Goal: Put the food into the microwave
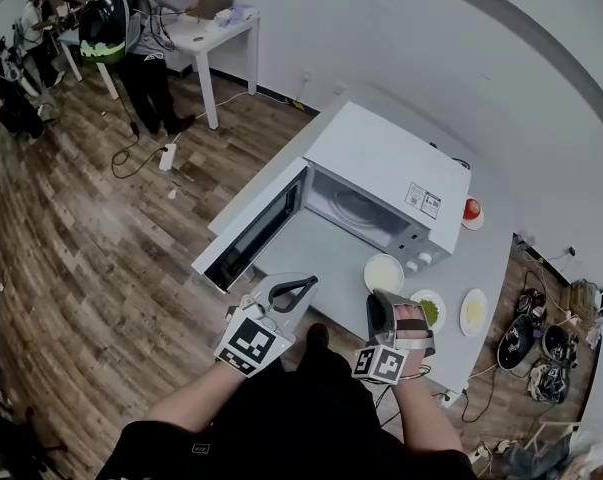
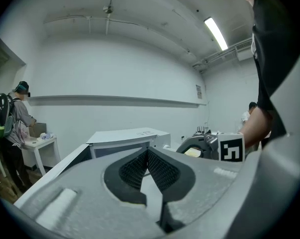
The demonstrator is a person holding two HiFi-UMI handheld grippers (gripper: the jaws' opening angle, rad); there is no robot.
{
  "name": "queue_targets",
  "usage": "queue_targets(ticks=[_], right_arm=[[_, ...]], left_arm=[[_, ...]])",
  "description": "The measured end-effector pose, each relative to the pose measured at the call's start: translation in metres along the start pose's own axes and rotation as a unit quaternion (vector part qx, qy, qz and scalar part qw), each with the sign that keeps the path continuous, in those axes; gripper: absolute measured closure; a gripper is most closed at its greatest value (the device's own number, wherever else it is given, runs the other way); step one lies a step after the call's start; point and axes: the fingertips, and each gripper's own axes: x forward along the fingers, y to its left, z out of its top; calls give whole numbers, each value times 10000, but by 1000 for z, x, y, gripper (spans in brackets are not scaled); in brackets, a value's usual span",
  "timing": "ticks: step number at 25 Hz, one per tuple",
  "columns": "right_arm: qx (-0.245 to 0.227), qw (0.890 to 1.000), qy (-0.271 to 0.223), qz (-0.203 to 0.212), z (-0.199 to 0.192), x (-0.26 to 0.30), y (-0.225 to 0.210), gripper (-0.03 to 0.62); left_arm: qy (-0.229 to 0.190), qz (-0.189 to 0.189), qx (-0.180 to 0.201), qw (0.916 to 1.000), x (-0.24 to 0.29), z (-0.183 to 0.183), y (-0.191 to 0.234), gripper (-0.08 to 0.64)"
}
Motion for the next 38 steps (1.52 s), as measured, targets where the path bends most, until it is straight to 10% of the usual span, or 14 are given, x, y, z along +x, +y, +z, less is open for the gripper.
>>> queue_targets(ticks=[11, 38], right_arm=[[-460, 9985, -296, 64, 44, 86, -13, 500], [112, 9989, 300, 334, -4, 282, -47, 499]], left_arm=[[-95, 139, -45, 9998, 21, -9, 49, 553], [434, -456, -472, 9969, 144, -43, 111, 553]])
